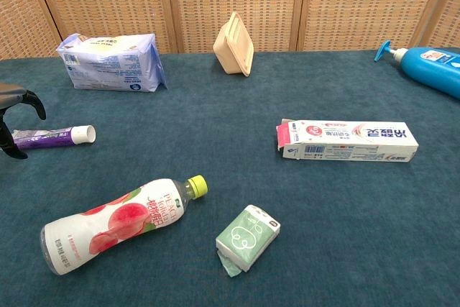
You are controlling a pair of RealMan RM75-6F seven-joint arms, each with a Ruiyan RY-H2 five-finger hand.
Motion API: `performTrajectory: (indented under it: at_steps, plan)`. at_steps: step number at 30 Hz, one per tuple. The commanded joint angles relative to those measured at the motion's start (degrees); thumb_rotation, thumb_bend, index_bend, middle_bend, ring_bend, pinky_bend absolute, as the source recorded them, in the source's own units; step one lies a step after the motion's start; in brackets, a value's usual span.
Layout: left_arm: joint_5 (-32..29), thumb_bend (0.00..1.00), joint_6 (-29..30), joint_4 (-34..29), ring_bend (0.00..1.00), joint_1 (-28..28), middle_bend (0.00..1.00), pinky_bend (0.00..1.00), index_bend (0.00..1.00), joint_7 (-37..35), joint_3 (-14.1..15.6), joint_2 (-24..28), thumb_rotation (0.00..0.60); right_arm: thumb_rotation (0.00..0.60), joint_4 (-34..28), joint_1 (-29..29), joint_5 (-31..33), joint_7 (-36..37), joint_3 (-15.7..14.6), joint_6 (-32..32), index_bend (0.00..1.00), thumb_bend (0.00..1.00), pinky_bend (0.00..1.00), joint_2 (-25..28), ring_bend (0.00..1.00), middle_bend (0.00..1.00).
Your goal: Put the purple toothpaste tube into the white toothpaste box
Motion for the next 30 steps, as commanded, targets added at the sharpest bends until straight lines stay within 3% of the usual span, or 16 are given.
performTrajectory:
  at_steps: [1,26,30]
  plan:
    - [-0.8,0.15,-0.3,1.1,0.03,-1.1,0.09,0.08,0.25,0.5,0.0,-0.7,0.6,0.6,0.1,0.0,0.0,-0.1,0.0,0.1,0.02,0.0,0.0,-0.1,0.0,0.0]
    - [-1.7,0.24,0.2,5.8,0.12,-3.1,0.2,0.17,0.37,-0.3,2.0,-4.7,0.6,0.6,0.4,-0.1,-0.8,0.5,-0.1,0.9,0.03,0.0,0.0,-0.5,0.0,0.0]
    - [-1.6,0.3,0.4,6.3,0.15,-3.1,0.23,0.19,0.41,-0.8,1.9,-5.1,0.6,0.6,0.4,-0.2,-0.9,0.5,-0.1,1.0,0.03,0.0,0.0,-0.5,0.0,0.0]
